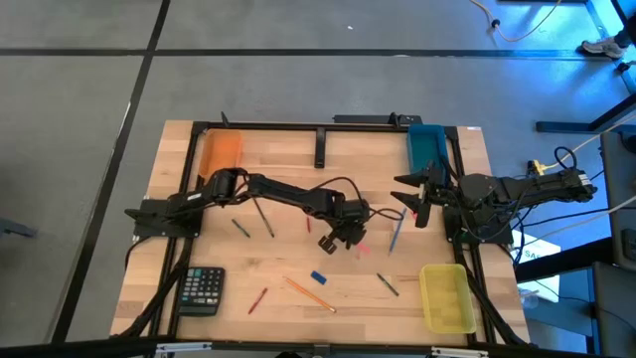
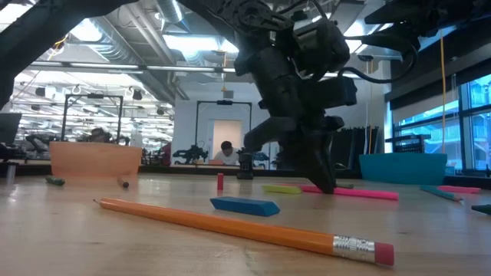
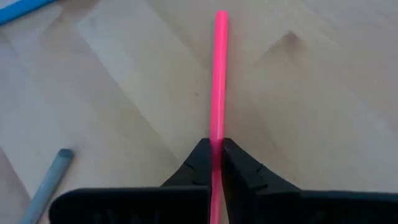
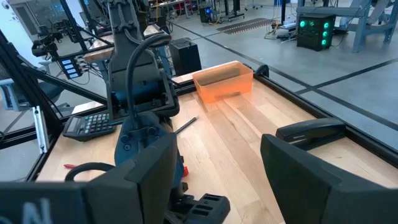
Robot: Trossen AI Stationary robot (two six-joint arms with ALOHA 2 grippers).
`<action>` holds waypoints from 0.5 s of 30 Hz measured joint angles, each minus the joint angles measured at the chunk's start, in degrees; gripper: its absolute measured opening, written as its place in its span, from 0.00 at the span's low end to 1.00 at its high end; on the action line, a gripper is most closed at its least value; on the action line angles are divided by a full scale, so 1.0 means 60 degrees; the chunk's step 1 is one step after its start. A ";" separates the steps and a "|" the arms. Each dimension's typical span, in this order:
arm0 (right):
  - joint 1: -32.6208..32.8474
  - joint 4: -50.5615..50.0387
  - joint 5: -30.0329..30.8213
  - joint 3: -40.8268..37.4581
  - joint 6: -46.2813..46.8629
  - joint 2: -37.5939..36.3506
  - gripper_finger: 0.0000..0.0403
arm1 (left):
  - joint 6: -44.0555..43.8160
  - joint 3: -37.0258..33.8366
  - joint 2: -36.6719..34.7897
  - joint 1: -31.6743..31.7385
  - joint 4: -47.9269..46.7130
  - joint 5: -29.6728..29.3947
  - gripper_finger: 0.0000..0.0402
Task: Sort crayons/erasers/pens/pencils in bins
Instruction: Put the pink pencil into the yellow bin
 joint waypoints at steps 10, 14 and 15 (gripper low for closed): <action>0.0000 -0.0161 0.0809 0.0000 -0.0011 -0.0007 0.58 | -0.2730 -0.0078 -0.0908 0.0028 -0.0422 -0.1813 0.02; 0.0004 -0.0182 0.0831 0.0001 0.0007 -0.0007 0.58 | -0.4204 -0.0051 -0.1636 -0.0057 -0.1171 -0.3015 0.03; 0.0011 -0.0178 0.0831 0.0000 0.0007 -0.0007 0.58 | -0.4656 -0.0053 -0.1805 -0.0064 -0.1405 -0.3151 0.03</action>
